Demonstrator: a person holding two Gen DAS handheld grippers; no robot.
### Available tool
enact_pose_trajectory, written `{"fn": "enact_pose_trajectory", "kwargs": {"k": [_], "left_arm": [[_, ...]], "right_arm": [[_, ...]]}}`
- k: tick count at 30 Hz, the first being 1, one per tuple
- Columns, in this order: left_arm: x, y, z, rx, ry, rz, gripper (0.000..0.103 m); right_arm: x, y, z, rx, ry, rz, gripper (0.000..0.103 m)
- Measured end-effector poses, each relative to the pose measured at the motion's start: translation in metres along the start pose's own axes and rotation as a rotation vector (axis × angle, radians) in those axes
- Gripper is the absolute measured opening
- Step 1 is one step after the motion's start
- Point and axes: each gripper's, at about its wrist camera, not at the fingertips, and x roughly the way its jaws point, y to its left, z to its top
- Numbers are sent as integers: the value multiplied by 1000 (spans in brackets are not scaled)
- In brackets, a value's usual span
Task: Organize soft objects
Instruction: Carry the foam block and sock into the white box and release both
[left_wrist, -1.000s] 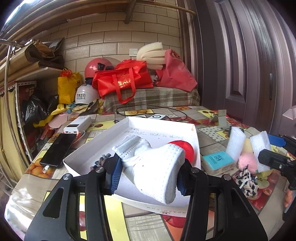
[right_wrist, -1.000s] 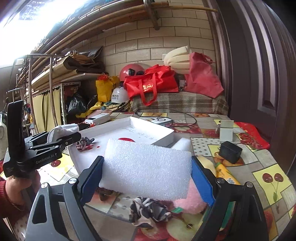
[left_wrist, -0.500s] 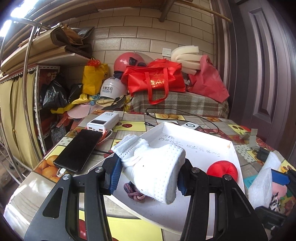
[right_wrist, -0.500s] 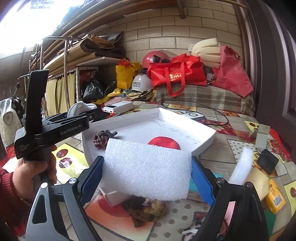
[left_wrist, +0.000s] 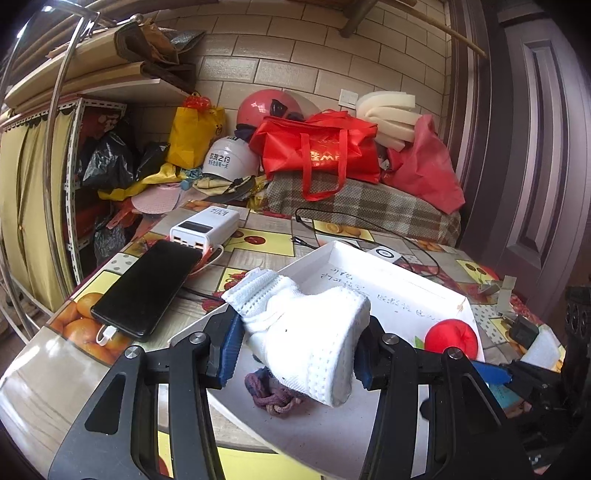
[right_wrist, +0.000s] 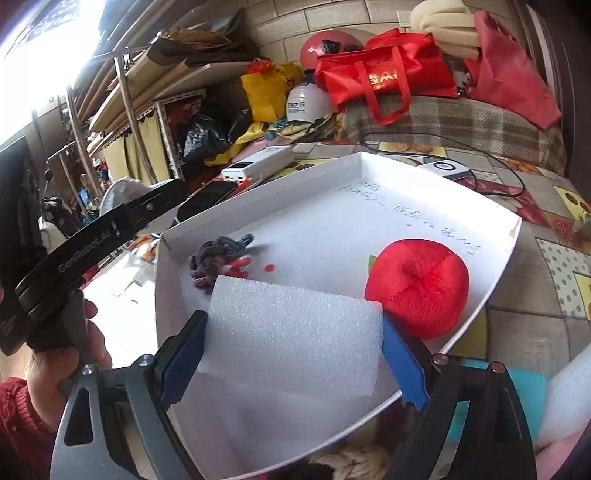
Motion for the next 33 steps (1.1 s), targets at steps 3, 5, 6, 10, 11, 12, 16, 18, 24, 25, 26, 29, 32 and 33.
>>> {"fn": "enact_pose_trajectory", "kwargs": {"k": [3,5,6,10,11,12,16,18,24,25,26,29,32,33], "left_arm": [[9,-13,2,57,12,-30,49],[18,-25,3,109,29,-52,49],[23,-30,4,134,39,-59,49],[41,-40,6,170,89,-66,49],[43,-40,5,171,98,-64,49],[43,-39,6,169,98,-65,49],[47,-40,5,165,98,-61,50],[47,-41,4,166,97,-56,51],[41,-41,2,171,81,-41,53],[40,-41,2,171,77,-38,54],[39,-40,2,170,74,-33,55],[36,-39,2,163,59,-12,64],[29,-36,2,147,20,26,83],[26,-35,2,143,2,47,96]], "right_arm": [[-2,-17,10,40,-51,-135,90],[-7,-25,14,72,-99,-211,90],[-8,-26,16,85,-109,-232,90],[-10,-20,18,69,-139,-287,90],[-10,-18,18,57,-143,-288,90],[-9,-16,19,46,-145,-290,90],[-6,-13,21,24,-140,-292,90],[-5,-12,22,16,-135,-294,90],[-3,-4,21,-33,-138,-311,90],[-3,-3,21,-40,-140,-314,91],[-3,-2,21,-45,-141,-318,91],[-4,-1,21,-46,-143,-322,91],[-4,-2,20,-40,-143,-322,93],[-5,-1,20,-41,-144,-325,95]]}}
